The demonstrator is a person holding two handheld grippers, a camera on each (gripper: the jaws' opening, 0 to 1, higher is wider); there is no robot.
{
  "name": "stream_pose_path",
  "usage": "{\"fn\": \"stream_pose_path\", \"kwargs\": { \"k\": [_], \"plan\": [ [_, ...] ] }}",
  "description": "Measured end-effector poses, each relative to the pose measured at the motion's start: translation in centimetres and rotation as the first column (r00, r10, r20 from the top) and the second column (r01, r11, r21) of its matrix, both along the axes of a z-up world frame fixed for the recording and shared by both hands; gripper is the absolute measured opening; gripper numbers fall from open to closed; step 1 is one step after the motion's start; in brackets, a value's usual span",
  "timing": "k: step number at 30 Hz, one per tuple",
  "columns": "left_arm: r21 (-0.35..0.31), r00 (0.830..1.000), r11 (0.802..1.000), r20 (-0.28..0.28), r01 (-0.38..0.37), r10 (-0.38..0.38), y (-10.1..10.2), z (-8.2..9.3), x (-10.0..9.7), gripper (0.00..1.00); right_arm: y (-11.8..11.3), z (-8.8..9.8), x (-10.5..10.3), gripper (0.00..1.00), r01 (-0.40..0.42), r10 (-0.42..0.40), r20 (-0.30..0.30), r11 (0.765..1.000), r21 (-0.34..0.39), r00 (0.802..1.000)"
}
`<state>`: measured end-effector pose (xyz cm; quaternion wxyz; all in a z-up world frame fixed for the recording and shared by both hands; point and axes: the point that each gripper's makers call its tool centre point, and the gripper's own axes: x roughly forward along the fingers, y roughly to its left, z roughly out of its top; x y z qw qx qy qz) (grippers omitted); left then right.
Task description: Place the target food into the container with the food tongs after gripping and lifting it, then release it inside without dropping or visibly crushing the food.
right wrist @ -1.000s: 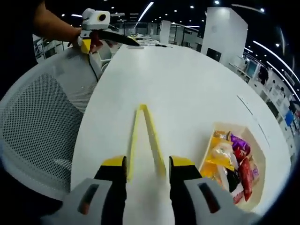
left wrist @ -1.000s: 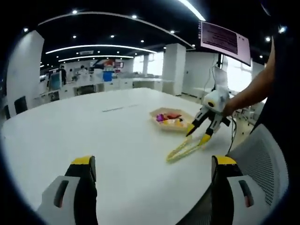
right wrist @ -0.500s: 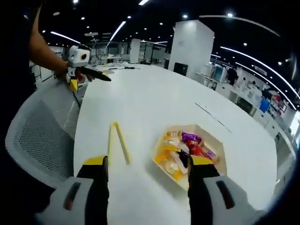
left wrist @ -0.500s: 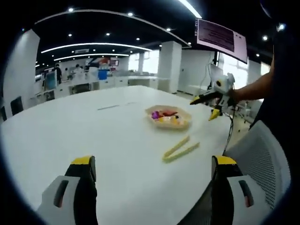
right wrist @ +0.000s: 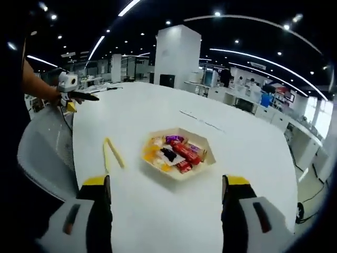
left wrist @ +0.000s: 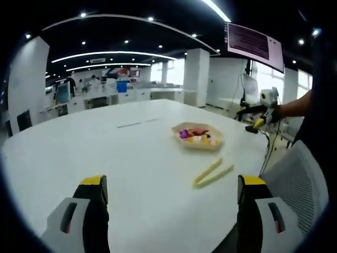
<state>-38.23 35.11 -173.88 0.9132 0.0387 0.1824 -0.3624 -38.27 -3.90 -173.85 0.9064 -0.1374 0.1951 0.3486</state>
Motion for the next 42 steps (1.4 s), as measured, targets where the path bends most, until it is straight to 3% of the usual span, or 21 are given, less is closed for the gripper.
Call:
{"fn": "stream_pose_path", "kwargs": {
  "k": [6, 18, 29, 33, 36, 38, 42],
  "plan": [
    [0.029, 1.0, 0.999, -0.021, 0.016, -0.015, 1.5, -0.5, -0.6, 0.99, -1.0, -1.3, -0.5, 0.99, 0.065, -0.063, -0.04, 0.996, 0.06, 0.997],
    [0.014, 1.0, 1.0, -0.013, -0.027, 0.027, 1.6, -0.6, -0.6, 0.99, -1.6, -2.3, -1.3, 0.99, 0.095, -0.091, -0.054, 0.993, 0.067, 0.994],
    [0.023, 0.999, 1.0, -0.034, 0.006, -0.005, 0.5, -1.5, -0.9, 0.99, -1.9, -2.6, -1.2, 0.99, 0.111, -0.107, -0.047, 0.991, 0.081, 0.993],
    [-0.036, 0.999, 0.998, -0.013, -0.041, 0.041, -0.1, -0.4, -0.2, 0.99, -1.8, -2.4, -1.1, 0.99, 0.118, -0.116, -0.035, 0.989, 0.09, 0.993],
    [-0.024, 0.999, 0.999, 0.001, -0.032, 0.032, -1.0, -1.0, -0.3, 0.99, -1.8, -2.3, -1.0, 0.99, 0.127, -0.125, -0.033, 0.987, 0.098, 0.992],
    [0.034, 1.0, 0.999, -0.027, 0.013, -0.012, -1.5, -2.0, -1.0, 0.99, -1.7, -2.3, -1.1, 0.99, 0.129, -0.126, -0.036, 0.986, 0.105, 0.991],
    [0.009, 1.0, 1.0, -0.026, -0.003, 0.003, -1.3, -1.7, -0.9, 0.99, -1.6, -2.4, -1.4, 0.99, 0.132, -0.129, -0.038, 0.985, 0.109, 0.991]
  ]
}}
